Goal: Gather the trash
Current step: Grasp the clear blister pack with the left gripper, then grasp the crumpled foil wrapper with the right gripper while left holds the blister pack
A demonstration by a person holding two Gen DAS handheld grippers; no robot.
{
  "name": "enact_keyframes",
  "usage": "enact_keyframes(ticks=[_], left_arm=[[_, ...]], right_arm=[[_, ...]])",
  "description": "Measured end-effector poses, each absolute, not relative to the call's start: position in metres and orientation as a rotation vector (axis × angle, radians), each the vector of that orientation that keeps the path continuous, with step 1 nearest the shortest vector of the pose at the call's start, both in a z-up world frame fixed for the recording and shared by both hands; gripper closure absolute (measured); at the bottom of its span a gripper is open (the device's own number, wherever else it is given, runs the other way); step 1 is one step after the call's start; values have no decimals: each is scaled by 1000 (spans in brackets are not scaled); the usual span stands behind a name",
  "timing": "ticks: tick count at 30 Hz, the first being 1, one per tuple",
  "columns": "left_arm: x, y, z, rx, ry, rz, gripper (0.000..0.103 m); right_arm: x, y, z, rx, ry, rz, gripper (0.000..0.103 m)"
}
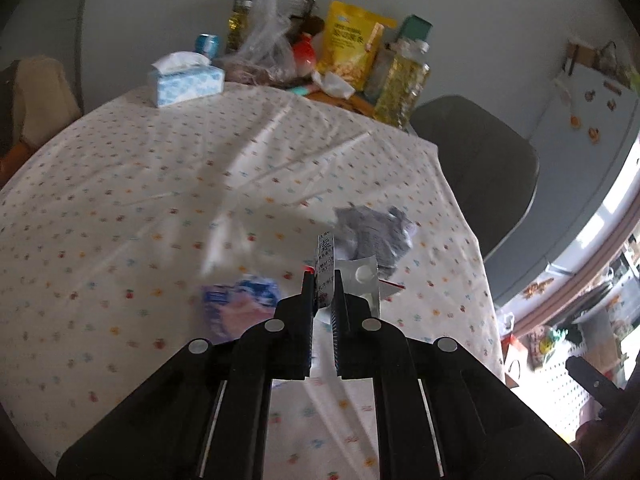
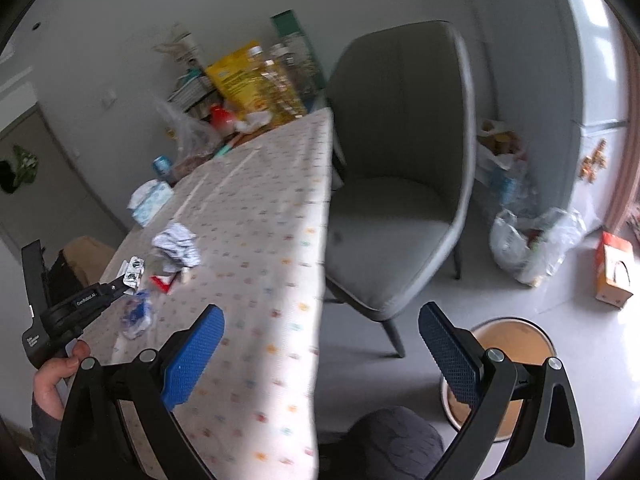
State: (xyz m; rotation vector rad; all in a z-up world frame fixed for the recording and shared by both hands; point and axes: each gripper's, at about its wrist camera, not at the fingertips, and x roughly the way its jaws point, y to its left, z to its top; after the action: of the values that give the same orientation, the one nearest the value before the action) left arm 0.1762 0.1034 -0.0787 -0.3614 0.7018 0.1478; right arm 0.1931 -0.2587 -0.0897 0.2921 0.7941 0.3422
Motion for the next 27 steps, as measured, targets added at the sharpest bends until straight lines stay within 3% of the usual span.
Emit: enact_keyframes(ticks=[14, 27], left_arm=[[138, 162, -76, -463, 635, 250, 95], [114, 190, -79, -598, 553, 341, 95]], right_arm=[[224, -126, -60, 102, 777, 570, 8], [281, -45, -69, -10, 821, 596, 24]])
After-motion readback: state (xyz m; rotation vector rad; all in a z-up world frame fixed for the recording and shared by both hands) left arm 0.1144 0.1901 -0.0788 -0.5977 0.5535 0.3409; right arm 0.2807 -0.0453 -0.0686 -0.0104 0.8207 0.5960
